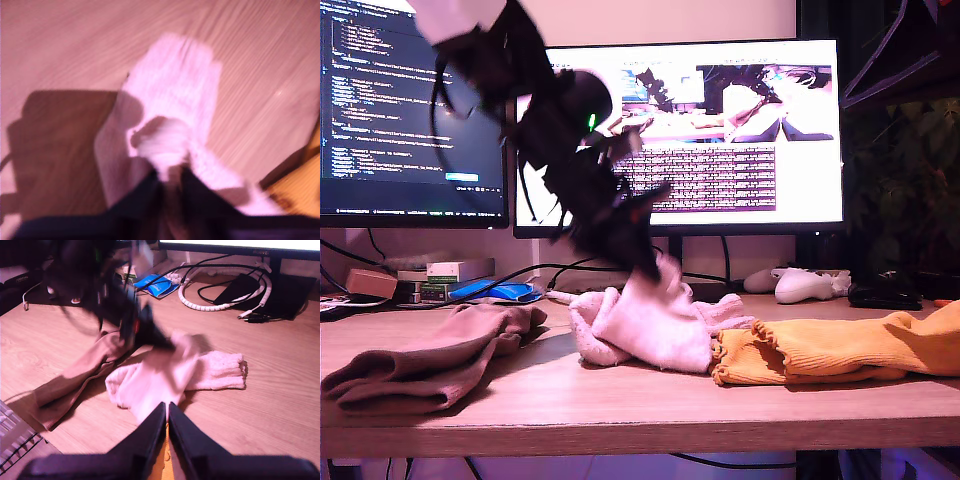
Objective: Pair up the socks based on colour and pattern, by placing them on top of one another
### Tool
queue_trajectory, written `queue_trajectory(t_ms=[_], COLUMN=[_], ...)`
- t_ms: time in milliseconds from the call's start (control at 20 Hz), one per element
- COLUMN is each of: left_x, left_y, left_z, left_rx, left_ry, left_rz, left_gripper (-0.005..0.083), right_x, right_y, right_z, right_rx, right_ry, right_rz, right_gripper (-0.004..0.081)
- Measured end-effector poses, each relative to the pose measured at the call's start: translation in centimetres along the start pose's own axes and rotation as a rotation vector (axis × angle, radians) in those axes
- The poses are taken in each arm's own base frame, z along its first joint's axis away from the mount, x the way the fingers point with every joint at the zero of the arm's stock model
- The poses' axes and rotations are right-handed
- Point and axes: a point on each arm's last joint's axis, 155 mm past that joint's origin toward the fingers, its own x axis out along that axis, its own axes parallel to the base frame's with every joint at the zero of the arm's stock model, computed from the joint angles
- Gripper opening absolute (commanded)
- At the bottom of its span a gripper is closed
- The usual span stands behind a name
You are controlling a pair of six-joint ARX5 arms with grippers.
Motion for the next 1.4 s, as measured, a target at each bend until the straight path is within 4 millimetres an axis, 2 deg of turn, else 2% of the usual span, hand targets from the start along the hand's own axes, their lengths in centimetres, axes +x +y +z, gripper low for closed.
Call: queue_trajectory(t_ms=[100, 350, 500, 650, 850, 950, 1050, 1150, 1300, 1400], left_x=[-1.7, -7.9, -9.8, -10.4, -9.8, -8.1, -5.5, -4.4, -5.7, -6.1], left_y=[-1.2, -4.5, -6.4, -7.4, -7.8, -8.0, -7.6, -7.2, -7.8, -8.2], left_z=[3.5, 12.3, 14.9, 16.0, 15.5, 14.4, 13.3, 13.5, 15.5, 16.0], left_rx=[0.03, 0.139, 0.206, 0.243, 0.395, 0.434, 0.483, 0.507, 0.587, 0.615], left_ry=[-0.08, -0.322, -0.434, -0.486, -0.492, -0.472, -0.465, -0.502, -0.607, -0.636], left_rz=[-0.039, -0.108, -0.177, -0.209, -0.213, -0.278, -0.305, -0.302, -0.284, -0.277], left_gripper=[-0.002, -0.002, -0.002, -0.002, -0.002, -0.002, -0.002, -0.002, -0.002, -0.002], right_x=[0.0, 0.0, 0.0, 0.0, 0.0, 0.0, 0.0, 0.0, 0.5, 0.9], right_y=[0.0, 0.0, 0.0, 0.0, 0.1, 0.3, 0.3, 0.3, 0.2, 0.2], right_z=[0.0, 0.0, 0.0, 0.0, 0.0, 0.0, 0.0, 0.0, -0.6, -1.0], right_rx=[0.0, 0.0, 0.0, 0.0, 0.0, 0.002, 0.003, 0.003, 0.012, 0.02], right_ry=[0.0, 0.0, 0.0, 0.0, 0.0, 0.0, 0.0, 0.0, 0.023, 0.041], right_rz=[0.0, 0.0, 0.0, 0.0, 0.008, 0.016, 0.018, 0.018, 0.023, 0.03], right_gripper=[-0.0013, -0.0013, -0.0013, -0.0013, -0.0013, -0.0013, -0.0013, -0.0013, -0.0013, -0.0013])
